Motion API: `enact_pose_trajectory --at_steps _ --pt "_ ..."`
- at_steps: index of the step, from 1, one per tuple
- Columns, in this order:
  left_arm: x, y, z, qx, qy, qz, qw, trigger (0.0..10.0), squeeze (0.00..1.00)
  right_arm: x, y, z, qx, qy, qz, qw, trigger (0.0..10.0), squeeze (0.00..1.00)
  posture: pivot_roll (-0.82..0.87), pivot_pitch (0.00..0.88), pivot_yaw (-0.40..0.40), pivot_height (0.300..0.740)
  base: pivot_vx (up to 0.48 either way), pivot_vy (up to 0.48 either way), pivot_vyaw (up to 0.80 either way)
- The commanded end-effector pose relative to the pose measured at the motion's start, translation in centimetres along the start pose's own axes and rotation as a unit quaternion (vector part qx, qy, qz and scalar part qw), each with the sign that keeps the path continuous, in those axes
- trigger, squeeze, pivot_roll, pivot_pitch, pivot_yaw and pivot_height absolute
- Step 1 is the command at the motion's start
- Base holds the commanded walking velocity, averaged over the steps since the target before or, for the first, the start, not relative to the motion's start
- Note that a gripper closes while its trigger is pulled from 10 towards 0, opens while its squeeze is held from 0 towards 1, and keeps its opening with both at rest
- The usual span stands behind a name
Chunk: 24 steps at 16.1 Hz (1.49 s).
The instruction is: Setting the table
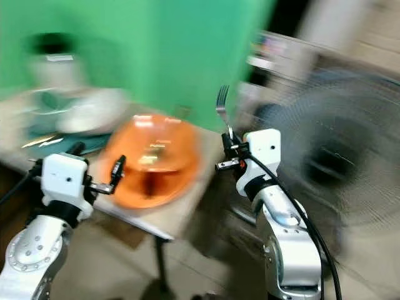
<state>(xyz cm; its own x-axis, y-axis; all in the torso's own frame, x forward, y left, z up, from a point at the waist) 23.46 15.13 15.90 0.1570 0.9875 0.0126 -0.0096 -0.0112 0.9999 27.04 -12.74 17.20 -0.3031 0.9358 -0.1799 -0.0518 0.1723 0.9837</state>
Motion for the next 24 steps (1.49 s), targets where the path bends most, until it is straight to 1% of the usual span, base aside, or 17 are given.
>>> enact_pose_trajectory --at_steps 1,2,3,4,5,7,10,11,13,14,15,18,20,21,22,23,24 --pt "-0.4 0.3 0.1 -0.003 -0.009 -0.001 1.0 10.0 0.0 -0.5 0.4 -0.4 -0.01 -0.009 0.004 1.0 10.0 0.0 0.11 0.0 -0.086 0.74 0.0 0.0 -0.8" --pt "-0.3 0.8 0.4 -0.016 -0.013 0.002 1.0 10.0 0.0 -0.6 0.6 -0.5 -0.018 -0.02 0.018 0.999 10.0 0.0 0.11 0.0 -0.087 0.74 0.0 0.0 0.0" --pt "-0.1 0.9 0.5 -0.018 -0.009 0.007 1.0 10.0 0.0 -0.7 0.6 -0.7 -0.021 -0.027 0.023 0.999 10.0 0.0 0.1 0.0 -0.082 0.74 0.0 0.0 0.0" --pt "0.0 1.5 0.6 -0.024 -0.012 0.011 1.0 10.0 0.0 -0.9 0.6 -1.3 -0.02 -0.041 0.031 0.998 10.0 0.0 0.11 0.0 -0.087 0.74 0.0 0.0 0.0" --pt "0.0 1.6 0.6 -0.025 -0.014 0.01 1.0 10.0 0.0 -1.0 0.5 -1.5 -0.018 -0.045 0.032 0.998 10.0 0.0 0.11 0.0 -0.087 0.74 0.0 0.0 0.0" --pt "0.0 1.3 0.3 -0.02 -0.01 0.009 1.0 10.0 0.0 -1.3 0.0 -1.7 -0.005 -0.052 0.029 0.998 10.0 0.0 0.11 0.0 -0.087 0.74 0.0 0.0 -0.8" --pt "0.1 1.0 0.6 -0.014 -0.005 0.012 1.0 10.0 0.0 -1.7 0.0 -1.1 -0.004 -0.058 0.012 0.998 10.0 0.0 0.11 0.0 -0.079 0.74 0.0 0.0 -0.8" --pt "0.0 1.1 0.5 -0.014 -0.007 0.005 1.0 10.0 0.0 -1.6 0.8 -0.8 -0.016 -0.05 0.002 0.999 10.0 0.0 0.1 0.0 -0.081 0.74 0.0 0.0 -0.8" --pt "0.3 0.8 0.4 -0.01 0.0 0.001 1.0 10.0 0.0 -1.4 0.8 -0.7 -0.016 -0.047 0.001 0.999 10.0 0.0 0.1 0.0 -0.087 0.74 0.0 0.0 -0.8" --pt "0.4 0.6 0.5 -0.008 0.004 0.0 1.0 10.0 0.0 -1.3 0.5 -0.5 -0.007 -0.052 0.002 0.999 10.0 0.0 0.1 0.0 -0.089 0.74 0.0 0.0 -0.8" --pt "0.4 0.6 0.4 -0.004 0.007 -0.01 1.0 10.0 0.0 -1.2 0.6 -0.5 -0.002 -0.056 0.005 0.998 10.0 0.0 0.09 0.0 -0.082 0.74 0.0 0.0 -0.8" --pt "0.1 0.1 0.4 0.004 0.0 -0.006 1.0 10.0 0.0 -1.6 0.1 -0.4 0.015 -0.087 -0.002 0.996 10.0 0.0 0.09 0.0 -0.084 0.74 0.0 0.0 -0.8" --pt "0.5 0.4 1.1 -0.006 0.002 -0.002 1.0 10.0 0.0 -1.6 0.7 0.0 -0.003 -0.09 -0.008 0.996 10.0 0.0 0.07 0.0 -0.059 0.74 0.0 0.0 -0.8" --pt "0.7 0.2 1.3 -0.005 0.006 -0.002 1.0 10.0 0.0 -1.8 0.6 0.0 -0.003 -0.091 -0.012 0.996 10.0 0.0 0.07 0.0 -0.058 0.74 0.0 0.0 -0.8" --pt "0.8 0.1 1.6 -0.004 0.008 0.007 1.0 10.0 0.0 -2.2 0.4 0.0 0.001 -0.102 -0.014 0.995 10.0 0.0 0.07 0.0 -0.07 0.74 0.0 0.0 -0.8" --pt "1.0 0.4 1.6 -0.007 0.009 0.001 1.0 10.0 0.0 -2.5 0.4 -0.1 0.003 -0.112 -0.005 0.994 10.0 0.0 0.07 0.0 -0.065 0.74 0.0 0.0 -0.8" --pt "1.5 -0.1 1.4 0.002 0.023 -0.006 1.0 10.0 0.0 -2.7 0.0 -0.2 0.015 -0.119 -0.008 0.993 10.0 0.0 0.07 0.0 -0.061 0.74 0.0 0.0 -0.8"
Point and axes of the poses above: a point about 5 cm out from each wrist's last joint towards the gripper, its own z axis pointing out of the wrist towards the gripper, its own y axis along the axis of the wrist's last joint, x = y × z, the point moved 2 cm from there along z, pointing out of the wrist towards the gripper, and after that the axes turned 13 degrees about -z, right-handed, at the moved point
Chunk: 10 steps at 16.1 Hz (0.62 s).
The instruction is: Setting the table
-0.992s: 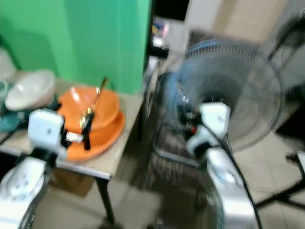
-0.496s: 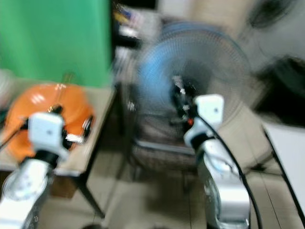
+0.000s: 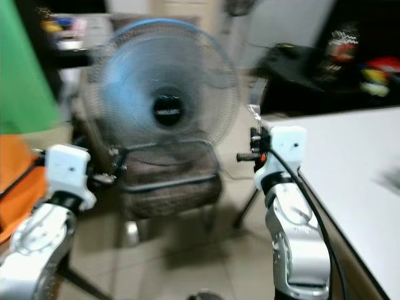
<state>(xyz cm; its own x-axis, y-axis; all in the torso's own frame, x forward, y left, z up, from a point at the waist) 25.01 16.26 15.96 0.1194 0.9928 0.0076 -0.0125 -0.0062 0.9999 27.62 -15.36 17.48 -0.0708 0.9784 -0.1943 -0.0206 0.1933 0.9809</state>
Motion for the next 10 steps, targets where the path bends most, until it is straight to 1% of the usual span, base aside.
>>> enact_pose_trajectory --at_steps 1,2,4,5,7,8,9,10 --pt "-0.1 -0.5 0.1 0.013 -0.003 0.0 1.0 10.0 0.0 -0.2 -0.3 -0.1 0.008 -0.006 -0.004 1.0 10.0 0.0 0.07 0.0 -0.058 0.74 0.0 0.0 -0.8" --pt "-0.3 -0.5 0.1 0.015 -0.012 -0.007 1.0 10.0 0.0 -0.2 -0.3 -0.2 0.01 -0.009 -0.004 1.0 10.0 0.0 0.07 0.0 -0.053 0.74 0.0 0.0 -0.8" --pt "-0.4 -0.6 0.4 0.015 -0.016 -0.007 1.0 10.0 0.0 -0.6 -0.6 -0.3 0.011 -0.01 -0.01 1.0 10.0 0.0 0.07 0.0 -0.046 0.74 0.0 0.0 0.0" --pt "-0.2 -0.9 0.7 0.02 -0.013 0.002 1.0 10.0 0.0 -1.2 -1.5 -0.5 0.028 -0.028 -0.021 0.999 10.0 0.0 0.06 0.0 -0.039 0.74 0.0 0.0 0.0" --pt "-0.1 -0.6 0.9 0.015 -0.014 -0.008 1.0 10.0 0.0 -1.7 -1.5 -0.7 0.034 -0.043 -0.018 0.998 10.0 0.0 0.05 0.0 -0.008 0.74 0.0 0.0 -0.8" --pt "-0.2 -0.9 1.2 0.021 -0.022 0.002 1.0 10.0 0.0 -1.8 -2.0 -0.9 0.043 -0.053 -0.024 0.997 10.0 0.0 0.05 0.0 0.014 0.74 0.0 0.0 -0.8" --pt "-0.4 -0.9 1.6 0.019 -0.032 0.004 0.999 10.0 0.0 -1.9 -2.3 -1.0 0.047 -0.062 -0.02 0.997 10.0 0.0 0.04 0.0 0.029 0.74 0.0 0.0 -0.8" --pt "-0.5 -0.6 1.9 0.014 -0.037 -0.006 0.999 10.0 0.0 -1.8 -2.0 -1.1 0.044 -0.065 -0.018 0.997 10.0 0.0 0.04 0.0 0.044 0.74 0.0 0.0 -0.8"
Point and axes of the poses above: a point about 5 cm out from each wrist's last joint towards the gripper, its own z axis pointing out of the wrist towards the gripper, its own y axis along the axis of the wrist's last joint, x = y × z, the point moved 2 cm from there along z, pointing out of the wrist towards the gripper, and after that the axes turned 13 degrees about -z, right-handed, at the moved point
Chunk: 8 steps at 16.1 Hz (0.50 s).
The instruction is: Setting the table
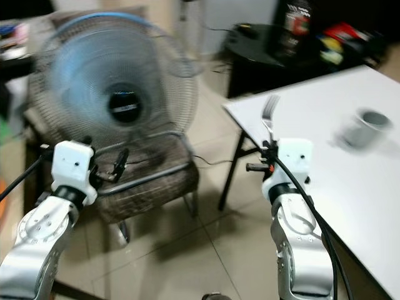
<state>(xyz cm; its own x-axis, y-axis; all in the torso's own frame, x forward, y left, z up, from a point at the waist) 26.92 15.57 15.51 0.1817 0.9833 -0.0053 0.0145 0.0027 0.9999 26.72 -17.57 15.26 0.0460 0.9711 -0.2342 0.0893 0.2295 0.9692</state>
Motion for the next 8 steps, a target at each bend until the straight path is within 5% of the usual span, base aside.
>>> enact_pose_trajectory --at_steps 1,3,8 --pt "-0.2 0.1 0.3 -0.004 -0.01 -0.007 1.0 10.0 0.0 0.0 0.7 -0.1 -0.017 -0.008 0.0 1.0 10.0 0.0 0.03 0.0 0.061 0.74 0.0 0.0 0.0" --pt "-0.3 -0.4 1.2 0.004 -0.004 -0.01 1.0 10.0 0.0 0.1 0.0 -0.3 -0.007 -0.021 -0.005 1.0 10.0 0.0 0.02 0.0 0.076 0.74 0.0 0.0 0.0" --pt "1.2 -1.4 -0.1 0.008 0.048 -0.043 0.998 10.0 0.0 0.1 -0.1 -0.1 -0.002 0.0 -0.017 1.0 10.0 0.0 0.01 0.0 0.031 0.74 0.0 0.0 -0.8"
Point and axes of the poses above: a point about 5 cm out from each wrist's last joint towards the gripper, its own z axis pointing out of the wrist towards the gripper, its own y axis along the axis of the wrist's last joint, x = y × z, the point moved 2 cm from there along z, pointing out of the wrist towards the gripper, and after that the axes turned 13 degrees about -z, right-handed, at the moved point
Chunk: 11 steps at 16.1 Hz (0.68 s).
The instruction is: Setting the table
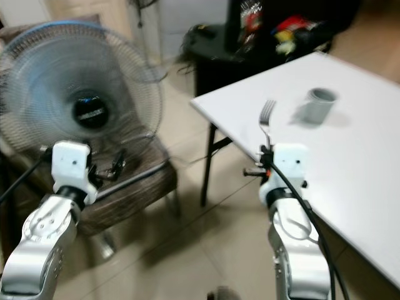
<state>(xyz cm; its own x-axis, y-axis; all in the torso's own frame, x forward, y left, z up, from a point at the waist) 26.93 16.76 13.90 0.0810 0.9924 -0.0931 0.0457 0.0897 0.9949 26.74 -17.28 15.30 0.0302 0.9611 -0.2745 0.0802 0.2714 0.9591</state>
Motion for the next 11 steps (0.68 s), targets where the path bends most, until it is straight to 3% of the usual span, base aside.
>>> enact_pose_trajectory --at_steps 1,7,11 --pt "0.0 0.3 -0.1 -0.006 0.003 0.003 1.0 10.0 0.0 -0.1 0.0 0.1 0.003 0.004 0.001 1.0 10.0 0.0 0.02 0.0 0.02 0.74 0.0 0.0 -0.8" --pt "-0.5 0.4 -1.7 -0.01 0.0 0.043 0.999 10.0 0.0 1.4 -0.3 0.7 0.023 0.05 0.017 0.998 10.0 0.0 0.06 0.0 -0.034 0.74 0.0 0.0 -0.8" --pt "-0.5 0.6 -1.4 -0.006 -0.002 0.04 0.999 10.0 0.0 1.2 -1.0 -0.1 0.047 0.039 0.021 0.998 10.0 0.0 0.05 0.0 -0.02 0.74 0.0 0.0 -0.8"
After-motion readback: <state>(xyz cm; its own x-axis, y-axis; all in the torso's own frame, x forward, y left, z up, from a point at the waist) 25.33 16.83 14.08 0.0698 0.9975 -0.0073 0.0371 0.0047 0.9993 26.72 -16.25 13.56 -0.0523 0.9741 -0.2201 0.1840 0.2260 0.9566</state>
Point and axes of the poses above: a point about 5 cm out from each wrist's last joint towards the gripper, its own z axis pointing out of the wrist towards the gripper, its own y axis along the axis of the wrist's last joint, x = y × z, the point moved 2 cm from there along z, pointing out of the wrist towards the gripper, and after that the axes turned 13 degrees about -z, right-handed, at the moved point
